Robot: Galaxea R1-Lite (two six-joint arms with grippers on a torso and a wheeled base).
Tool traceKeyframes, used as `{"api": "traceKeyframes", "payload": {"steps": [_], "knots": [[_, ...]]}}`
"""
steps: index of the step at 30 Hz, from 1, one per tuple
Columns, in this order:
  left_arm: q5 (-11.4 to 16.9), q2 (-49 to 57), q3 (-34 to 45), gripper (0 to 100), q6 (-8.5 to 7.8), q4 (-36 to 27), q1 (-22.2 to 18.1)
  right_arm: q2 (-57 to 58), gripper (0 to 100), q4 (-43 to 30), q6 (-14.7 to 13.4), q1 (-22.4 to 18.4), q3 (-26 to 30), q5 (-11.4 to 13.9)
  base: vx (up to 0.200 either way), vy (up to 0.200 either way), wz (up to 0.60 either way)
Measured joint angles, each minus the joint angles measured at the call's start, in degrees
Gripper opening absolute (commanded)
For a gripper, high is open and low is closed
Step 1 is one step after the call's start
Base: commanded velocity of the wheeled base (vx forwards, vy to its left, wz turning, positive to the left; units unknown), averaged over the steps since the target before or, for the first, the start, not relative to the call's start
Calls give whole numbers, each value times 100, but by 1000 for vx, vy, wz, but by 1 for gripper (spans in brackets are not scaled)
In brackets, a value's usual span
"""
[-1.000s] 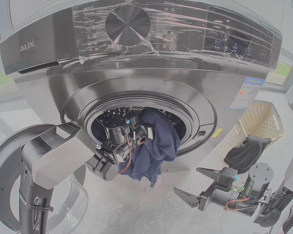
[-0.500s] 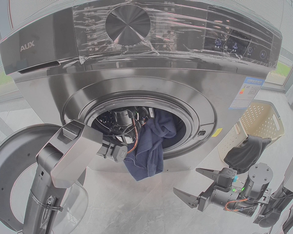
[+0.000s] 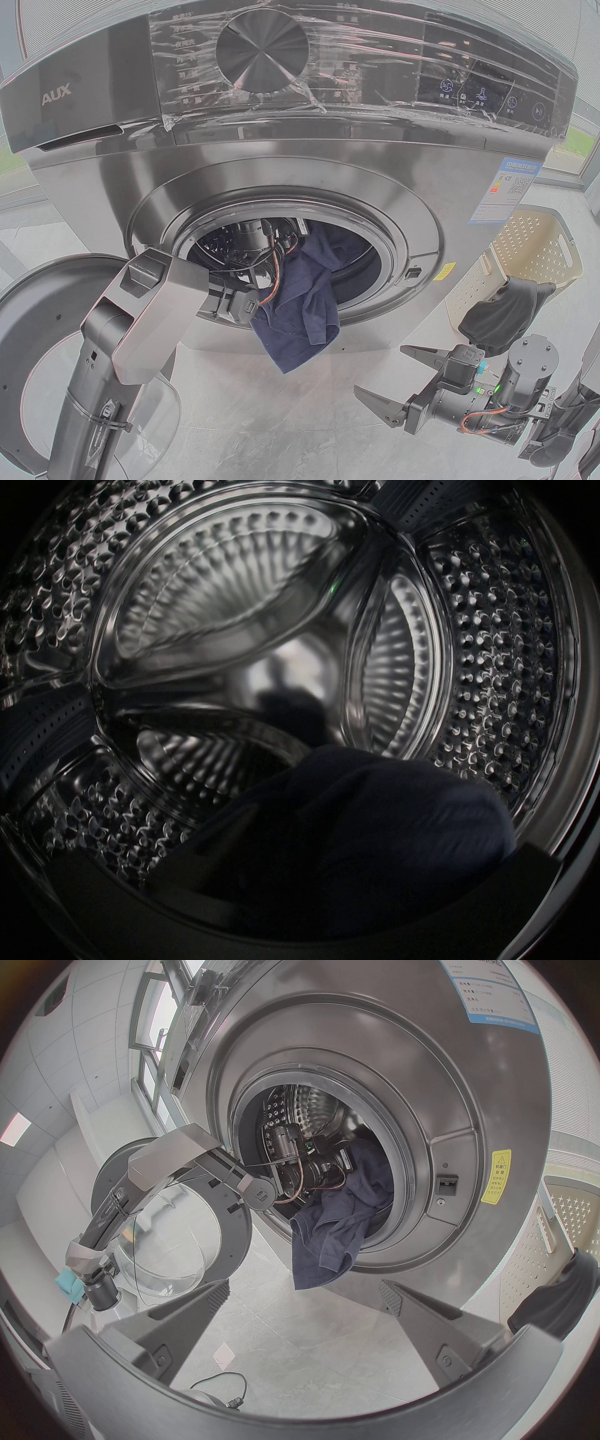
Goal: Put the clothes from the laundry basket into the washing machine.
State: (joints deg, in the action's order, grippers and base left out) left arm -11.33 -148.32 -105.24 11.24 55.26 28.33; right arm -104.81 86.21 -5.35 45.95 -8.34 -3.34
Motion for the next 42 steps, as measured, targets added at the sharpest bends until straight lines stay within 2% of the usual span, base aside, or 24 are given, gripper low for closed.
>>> {"api": "traceKeyframes", "payload": {"steps": [5, 12, 15, 20, 21, 25, 42], "knots": [[17, 238, 550, 100, 96, -343, 33, -1, 100, 0, 2, -4, -1, 0, 0, 0, 0], [216, 863, 1897, 100, 116, -1354, 118, -1, 100, 0, 5, -4, -6, 1, 0, 0, 0], [273, 1053, 2292, 100, 57, -1543, 184, 0, 100, 0, 7, -2, -9, 0, 0, 0, 0], [372, 1224, 2725, 100, -161, -1588, 284, -1, 100, 0, 7, 7, -17, 1, 0, 0, 0], [380, 1230, 2751, 0, -180, -1588, 286, -1, 100, 0, 7, 7, -17, 0, 0, 0, 0], [385, 1239, 2815, 0, -265, -1607, 295, 0, 100, -2, 7, 7, -21, 0, 0, 0, 0], [389, 1141, 2594, 0, -202, -1646, 304, -1, 100, 6, 10, 17, -45, -2, 0, 0, 0]]}}
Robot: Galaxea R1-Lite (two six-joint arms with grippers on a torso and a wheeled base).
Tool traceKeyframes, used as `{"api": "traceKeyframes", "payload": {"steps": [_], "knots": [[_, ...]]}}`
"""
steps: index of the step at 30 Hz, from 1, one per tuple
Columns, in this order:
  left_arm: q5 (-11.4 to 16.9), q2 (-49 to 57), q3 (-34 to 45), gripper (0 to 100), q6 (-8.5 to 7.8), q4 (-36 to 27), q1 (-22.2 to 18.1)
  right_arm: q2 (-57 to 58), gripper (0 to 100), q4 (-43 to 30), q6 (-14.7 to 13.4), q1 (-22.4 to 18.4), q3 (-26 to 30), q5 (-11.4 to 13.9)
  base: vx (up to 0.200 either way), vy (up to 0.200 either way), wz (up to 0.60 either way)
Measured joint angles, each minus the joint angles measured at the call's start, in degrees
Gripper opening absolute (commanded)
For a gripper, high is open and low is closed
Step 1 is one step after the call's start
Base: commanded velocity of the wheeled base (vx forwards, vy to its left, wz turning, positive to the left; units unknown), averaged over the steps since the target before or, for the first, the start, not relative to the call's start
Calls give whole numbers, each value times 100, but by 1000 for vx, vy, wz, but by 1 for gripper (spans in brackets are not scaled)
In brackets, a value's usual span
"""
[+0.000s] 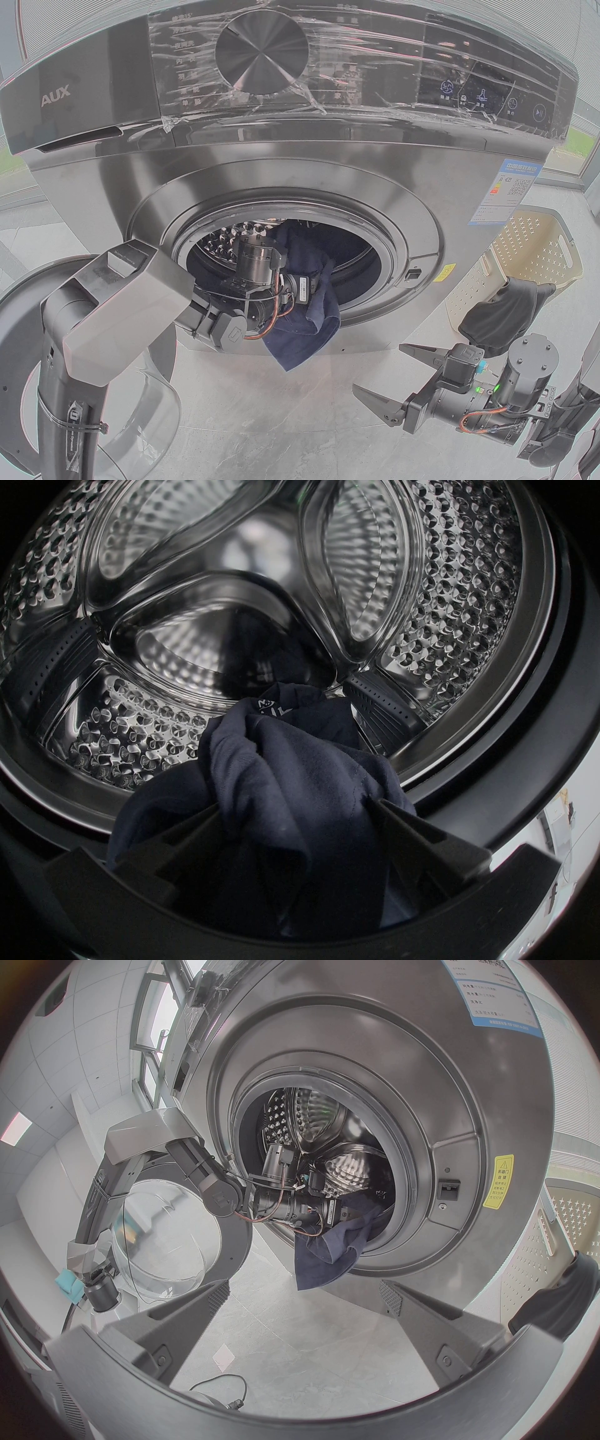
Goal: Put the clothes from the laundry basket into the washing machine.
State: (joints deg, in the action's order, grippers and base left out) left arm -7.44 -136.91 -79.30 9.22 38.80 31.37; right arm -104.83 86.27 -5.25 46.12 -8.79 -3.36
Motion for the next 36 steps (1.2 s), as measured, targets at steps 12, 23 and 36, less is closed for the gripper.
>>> {"api": "traceKeyframes", "payload": {"steps": [12, 23, 36], "knots": [[2, 155, 238, 0, -194, -27, 18, 0, 100, 0, -2, 0, 0, -2, 0, 0, 0], [-305, -201, -1213, 0, 257, 413, -80, 0, 100, 2, -2, 0, -7, 2, 0, 0, 0], [-422, -252, -1314, 100, 383, 447, -108, -2, 100, 0, 0, -4, 0, 4, 0, 0, 0]]}}
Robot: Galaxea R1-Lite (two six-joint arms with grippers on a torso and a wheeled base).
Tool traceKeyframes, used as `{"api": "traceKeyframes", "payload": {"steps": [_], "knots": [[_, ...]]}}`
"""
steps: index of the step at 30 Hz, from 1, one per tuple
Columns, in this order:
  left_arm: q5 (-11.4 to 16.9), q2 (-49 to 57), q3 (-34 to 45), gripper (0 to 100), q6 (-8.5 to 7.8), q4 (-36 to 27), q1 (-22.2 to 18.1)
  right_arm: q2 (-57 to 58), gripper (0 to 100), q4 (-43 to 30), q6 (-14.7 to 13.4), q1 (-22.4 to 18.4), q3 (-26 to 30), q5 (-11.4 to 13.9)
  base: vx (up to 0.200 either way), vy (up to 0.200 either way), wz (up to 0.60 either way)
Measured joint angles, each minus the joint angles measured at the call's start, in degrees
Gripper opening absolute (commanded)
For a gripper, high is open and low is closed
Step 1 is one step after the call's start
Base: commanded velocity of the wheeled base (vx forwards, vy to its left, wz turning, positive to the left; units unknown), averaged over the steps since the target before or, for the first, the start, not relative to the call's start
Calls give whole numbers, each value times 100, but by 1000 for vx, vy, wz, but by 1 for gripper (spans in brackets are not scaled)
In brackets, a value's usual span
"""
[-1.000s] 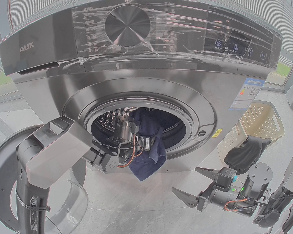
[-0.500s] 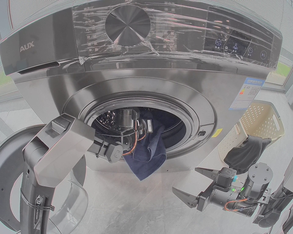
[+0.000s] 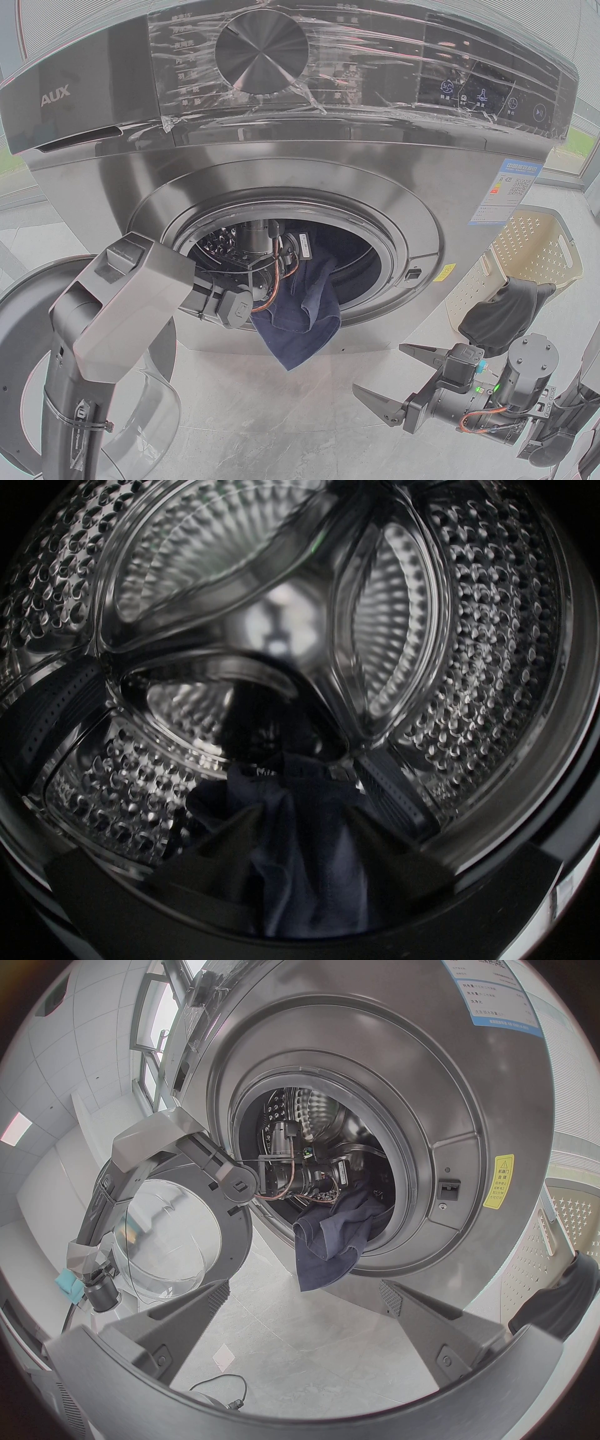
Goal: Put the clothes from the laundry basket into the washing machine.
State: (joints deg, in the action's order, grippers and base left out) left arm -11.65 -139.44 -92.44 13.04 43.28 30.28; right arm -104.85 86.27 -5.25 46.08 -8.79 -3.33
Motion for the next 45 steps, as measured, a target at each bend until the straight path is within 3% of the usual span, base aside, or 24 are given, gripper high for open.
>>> {"api": "traceKeyframes", "payload": {"steps": [13, 21, 30, 31, 45], "knots": [[351, 1659, 1915, 100, -54, -2276, 436, -9, 100, 0, -5, 30, -7, 0, 0, 0, 0], [510, 1832, 2381, 100, -133, -2210, 496, -28, 100, 0, -10, 63, -9, -6, 0, 0, 0], [525, 1292, 2359, 100, -315, -1564, 351, -33, 100, 0, -10, 67, -11, -9, 0, 0, 0], [525, 1246, 2352, 0, -322, -1560, 334, -33, 100, 0, -10, 67, -13, -11, 0, 0, 0], [490, 972, 1687, 0, -246, -1285, 310, -35, 100, 0, -11, 89, -18, -11, 0, 0, 0]]}}
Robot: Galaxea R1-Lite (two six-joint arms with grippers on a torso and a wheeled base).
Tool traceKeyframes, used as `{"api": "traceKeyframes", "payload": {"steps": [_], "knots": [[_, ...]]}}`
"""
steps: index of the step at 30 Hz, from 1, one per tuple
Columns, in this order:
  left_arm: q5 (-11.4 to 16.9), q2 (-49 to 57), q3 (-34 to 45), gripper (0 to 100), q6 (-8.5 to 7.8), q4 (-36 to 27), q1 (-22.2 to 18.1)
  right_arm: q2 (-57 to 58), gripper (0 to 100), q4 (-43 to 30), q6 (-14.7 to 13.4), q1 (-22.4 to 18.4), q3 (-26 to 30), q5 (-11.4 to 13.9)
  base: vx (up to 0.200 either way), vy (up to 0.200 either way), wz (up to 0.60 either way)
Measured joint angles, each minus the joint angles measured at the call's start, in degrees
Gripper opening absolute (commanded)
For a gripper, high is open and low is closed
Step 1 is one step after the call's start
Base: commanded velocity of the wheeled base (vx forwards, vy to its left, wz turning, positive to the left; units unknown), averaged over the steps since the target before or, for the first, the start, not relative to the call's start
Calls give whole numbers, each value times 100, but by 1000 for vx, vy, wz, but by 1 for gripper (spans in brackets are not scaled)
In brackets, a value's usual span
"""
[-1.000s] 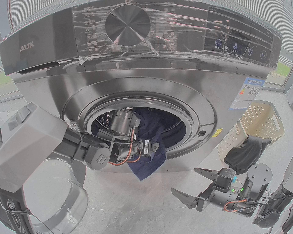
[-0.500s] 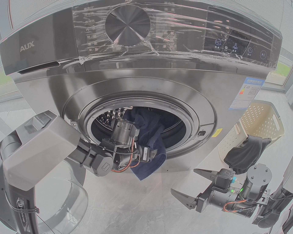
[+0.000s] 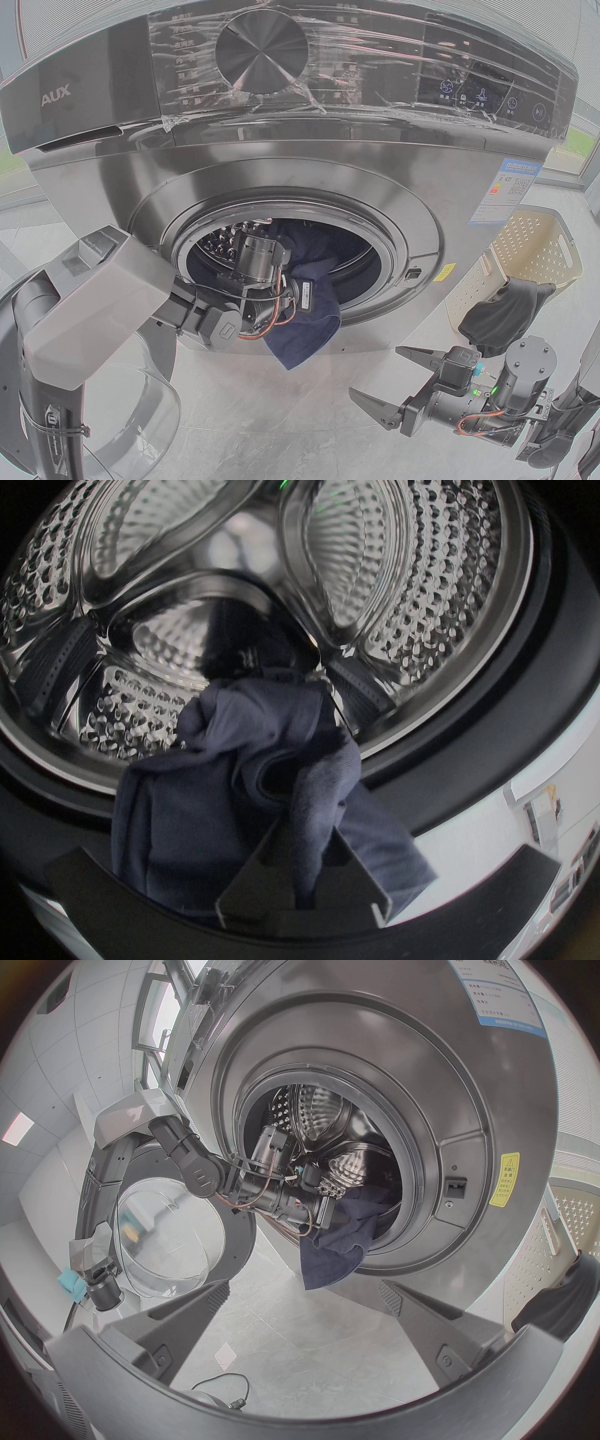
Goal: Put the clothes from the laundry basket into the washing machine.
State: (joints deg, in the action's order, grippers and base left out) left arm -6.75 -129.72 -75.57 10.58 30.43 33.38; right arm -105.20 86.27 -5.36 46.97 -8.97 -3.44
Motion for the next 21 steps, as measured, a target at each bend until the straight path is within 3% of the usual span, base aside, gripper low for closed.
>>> {"api": "traceKeyframes", "payload": {"steps": [7, 18, 19, 21], "knots": [[-66, -215, -613, 0, 146, 450, -37, 0, 100, 2, 0, 5, -9, 0, 0, 0, 0], [-312, -774, -1636, 0, 239, 1243, -190, -2, 100, 2, -18, 2, -10, 0, 0, 0, 0], [-317, -809, -1663, 100, 241, 1248, -201, -2, 100, 6, -18, -1, -10, 2, 0, 0, 0], [-325, -853, -1669, 100, 246, 1224, -216, -2, 100, 9, -18, -6, -17, 0, 0, 0, 0]]}}
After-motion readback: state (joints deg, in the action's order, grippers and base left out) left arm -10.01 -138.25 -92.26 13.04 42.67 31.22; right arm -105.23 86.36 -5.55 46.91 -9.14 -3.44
